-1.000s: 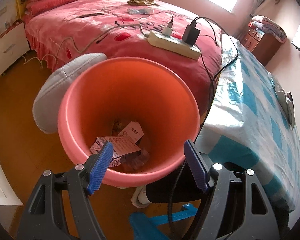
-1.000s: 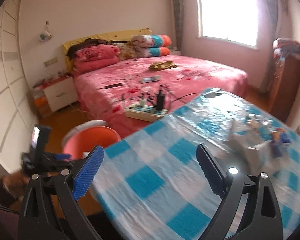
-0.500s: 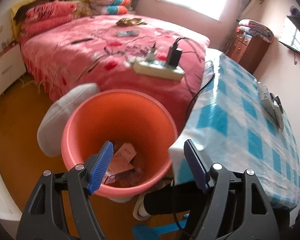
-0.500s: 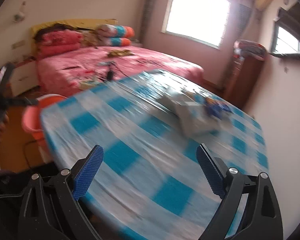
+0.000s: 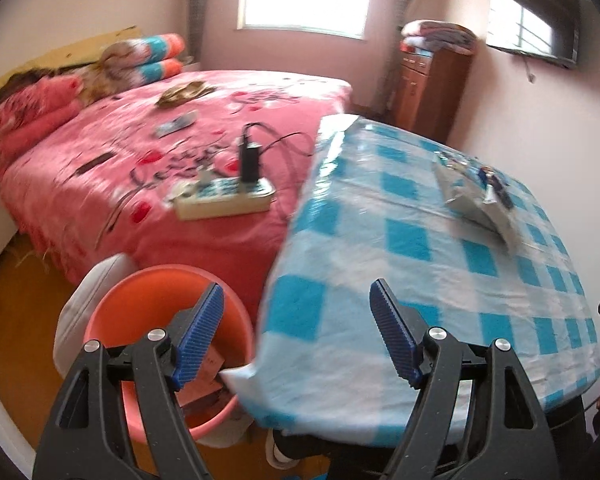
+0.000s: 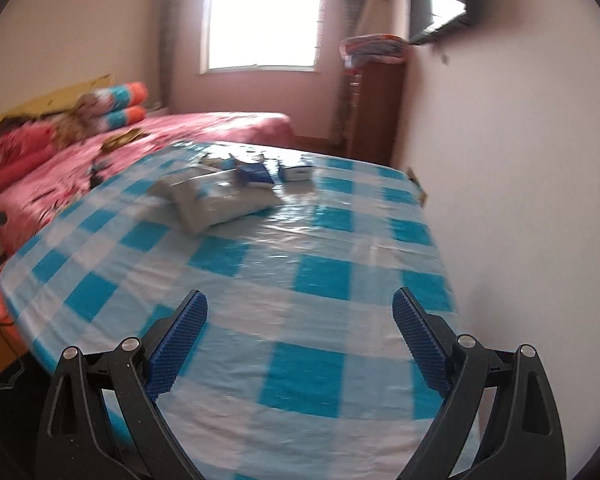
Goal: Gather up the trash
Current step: 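Move both open tools back over the checked table, then reach the left tool to the white wipes pack and grasp it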
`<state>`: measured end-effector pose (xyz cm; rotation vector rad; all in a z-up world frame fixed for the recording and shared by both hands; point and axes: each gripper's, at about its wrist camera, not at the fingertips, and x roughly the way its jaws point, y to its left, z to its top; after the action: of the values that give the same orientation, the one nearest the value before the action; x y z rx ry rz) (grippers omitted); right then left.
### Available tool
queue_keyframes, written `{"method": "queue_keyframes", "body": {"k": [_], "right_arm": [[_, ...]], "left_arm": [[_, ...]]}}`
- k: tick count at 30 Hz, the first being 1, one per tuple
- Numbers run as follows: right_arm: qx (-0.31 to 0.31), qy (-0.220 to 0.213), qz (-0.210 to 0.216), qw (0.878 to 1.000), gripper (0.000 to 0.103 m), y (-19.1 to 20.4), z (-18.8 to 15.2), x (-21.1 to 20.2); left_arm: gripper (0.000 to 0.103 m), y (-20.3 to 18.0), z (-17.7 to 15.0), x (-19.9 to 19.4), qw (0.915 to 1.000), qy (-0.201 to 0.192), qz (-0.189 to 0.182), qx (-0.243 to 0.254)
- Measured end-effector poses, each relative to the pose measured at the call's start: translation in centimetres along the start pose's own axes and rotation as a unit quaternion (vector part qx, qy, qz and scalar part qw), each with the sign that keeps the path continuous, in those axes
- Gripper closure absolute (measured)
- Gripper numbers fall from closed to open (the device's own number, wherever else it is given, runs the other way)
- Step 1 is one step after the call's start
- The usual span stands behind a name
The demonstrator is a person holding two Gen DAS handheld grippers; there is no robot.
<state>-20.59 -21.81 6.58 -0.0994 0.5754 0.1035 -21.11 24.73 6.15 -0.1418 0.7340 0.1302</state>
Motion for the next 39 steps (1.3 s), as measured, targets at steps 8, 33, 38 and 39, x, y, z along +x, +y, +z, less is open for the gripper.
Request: {"method": "queue_keyframes", "body": {"k": [8,33,38,39], "right_arm": [[0.115,0.021,-0.016,0.993,0.010,-5.7,-1.6,0.9],[0.158,0.072,0.058,0.983,0.010,-5.0,4.6,9.6],[0.146,0.075,0.095,0.982,0.010,-4.2,6.5,11.6],[0.142,0.076,0.103,0.982,0.010,-4.0,7.0,12.1]], "left_arm": [[0.027,-5.0,1.5,1.4,0.9978,0.006,-0.040,0.053],[0.027,-20.9,6.2,10.9,0.9677,0.049,-0.158,0.190],[0.027,-24.5,7.2,11.9,0.9507,0.043,-0.174,0.253],[0.027,-24.9,7.4,12.0,0.9479,0.044,-0.177,0.261]]}}
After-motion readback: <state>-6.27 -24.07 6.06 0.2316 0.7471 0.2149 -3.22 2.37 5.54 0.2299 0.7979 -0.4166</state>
